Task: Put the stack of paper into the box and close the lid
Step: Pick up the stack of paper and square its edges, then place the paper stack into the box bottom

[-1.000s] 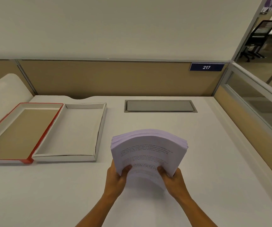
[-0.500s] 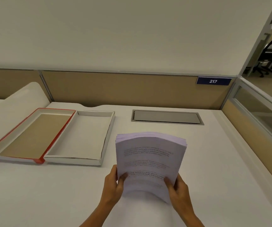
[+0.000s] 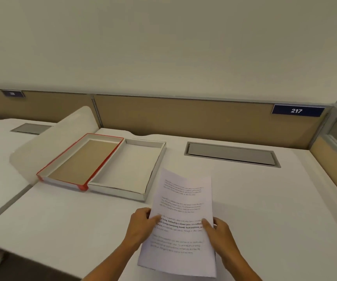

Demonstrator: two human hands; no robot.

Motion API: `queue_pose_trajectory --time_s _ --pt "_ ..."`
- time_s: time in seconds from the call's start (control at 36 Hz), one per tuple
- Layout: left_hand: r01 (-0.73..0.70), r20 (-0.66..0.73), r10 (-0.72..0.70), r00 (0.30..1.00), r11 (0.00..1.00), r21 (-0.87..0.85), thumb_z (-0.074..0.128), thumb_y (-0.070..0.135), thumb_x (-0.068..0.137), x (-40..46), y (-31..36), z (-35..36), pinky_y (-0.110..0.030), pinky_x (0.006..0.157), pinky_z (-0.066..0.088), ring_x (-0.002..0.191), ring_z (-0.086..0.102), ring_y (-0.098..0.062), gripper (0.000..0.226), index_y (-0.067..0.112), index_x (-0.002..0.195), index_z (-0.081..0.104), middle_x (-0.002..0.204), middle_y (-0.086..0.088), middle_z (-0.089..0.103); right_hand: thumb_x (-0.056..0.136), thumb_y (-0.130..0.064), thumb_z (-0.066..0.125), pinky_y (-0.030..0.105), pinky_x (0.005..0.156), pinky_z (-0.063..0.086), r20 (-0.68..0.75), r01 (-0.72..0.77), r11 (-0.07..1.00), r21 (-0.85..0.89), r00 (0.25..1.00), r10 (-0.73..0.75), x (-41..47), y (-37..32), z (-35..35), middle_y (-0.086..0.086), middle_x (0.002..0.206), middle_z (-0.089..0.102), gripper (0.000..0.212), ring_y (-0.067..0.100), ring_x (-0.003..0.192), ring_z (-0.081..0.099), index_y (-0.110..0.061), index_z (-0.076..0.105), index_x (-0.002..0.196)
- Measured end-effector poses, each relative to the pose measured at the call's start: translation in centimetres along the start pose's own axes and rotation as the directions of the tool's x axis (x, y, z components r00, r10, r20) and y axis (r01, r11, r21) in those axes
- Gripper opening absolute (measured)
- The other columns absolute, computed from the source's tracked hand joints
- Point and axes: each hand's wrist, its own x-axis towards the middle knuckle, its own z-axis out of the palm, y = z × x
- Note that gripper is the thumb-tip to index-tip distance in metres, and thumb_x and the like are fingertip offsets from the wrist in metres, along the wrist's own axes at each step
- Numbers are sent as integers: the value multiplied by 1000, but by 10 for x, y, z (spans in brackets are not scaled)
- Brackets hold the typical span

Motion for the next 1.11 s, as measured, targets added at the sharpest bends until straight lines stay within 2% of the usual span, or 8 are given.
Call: queue_pose_trajectory --time_s 0.11,0.31,0.5,0.64,0.75,0.89,1.03,1.11 --pt "37 -19 -36 999 999 30 68 24 87 3 0 -17 -20 59 57 71 74 -10 6 20 90 71 84 7 75 100 -25 47 44 80 62 72 -75 997 9 995 75 2 -12 14 0 88 80 25 21 82 77 -16 70 98" --pt "59 -34 -56 998 995 76 68 26 86 31 1 -57 -23 57 57 66 75 -13 10 19 93 71 86 3 77 99 -22 52 44 77 65 115 -29 999 19 993 27 17 -39 46 -4 81 81 24 17 74 79 -13 73 94" --pt "67 -43 -65 997 997 42 69 24 85 89 5 -111 -29 58 60 63 75 -14 5 24 80 67 79 4 77 101 -20 52 36 65 65 74 23 999 26 997 -25 55 -84 98 -9 78 81 23 15 72 79 -16 73 91" --pt "57 -27 -56 998 998 27 69 24 86 144 9 -155 -30 57 60 63 75 -15 5 20 84 69 79 2 77 100 -19 51 33 62 64 56 31 999 38 998 -33 90 -123 142 -9 78 80 24 15 73 79 -19 73 90" --pt "44 -28 -44 999 999 4 69 20 85 191 8 -185 -37 65 63 64 75 -18 7 13 84 70 77 -2 77 99 -19 51 31 59 63 39 23 999 37 999 -25 122 -152 174 -9 77 80 24 15 72 78 -19 72 90" --pt "57 10 -56 998 998 -35 68 17 87 245 3 -207 -42 72 63 72 75 -22 6 11 87 70 85 -4 77 96 -17 51 34 66 65 27 -7 999 42 1000 6 164 -177 206 -7 79 81 23 16 73 79 -17 73 90" --pt "93 36 -93 995 995 -18 67 15 86 293 -6 -216 -45 79 62 77 74 -26 12 8 95 71 89 -7 76 96 -14 52 46 85 63 14 -72 996 52 997 71 206 -183 233 2 91 80 22 25 88 77 -18 72 88" --pt "138 57 -137 989 990 -27 67 14 87 315 -17 -215 -45 81 61 79 74 -27 14 9 99 70 92 -8 76 96 -13 53 47 88 61 4 -120 991 64 993 120 227 -181 246 2 91 78 21 27 91 75 -19 69 85"
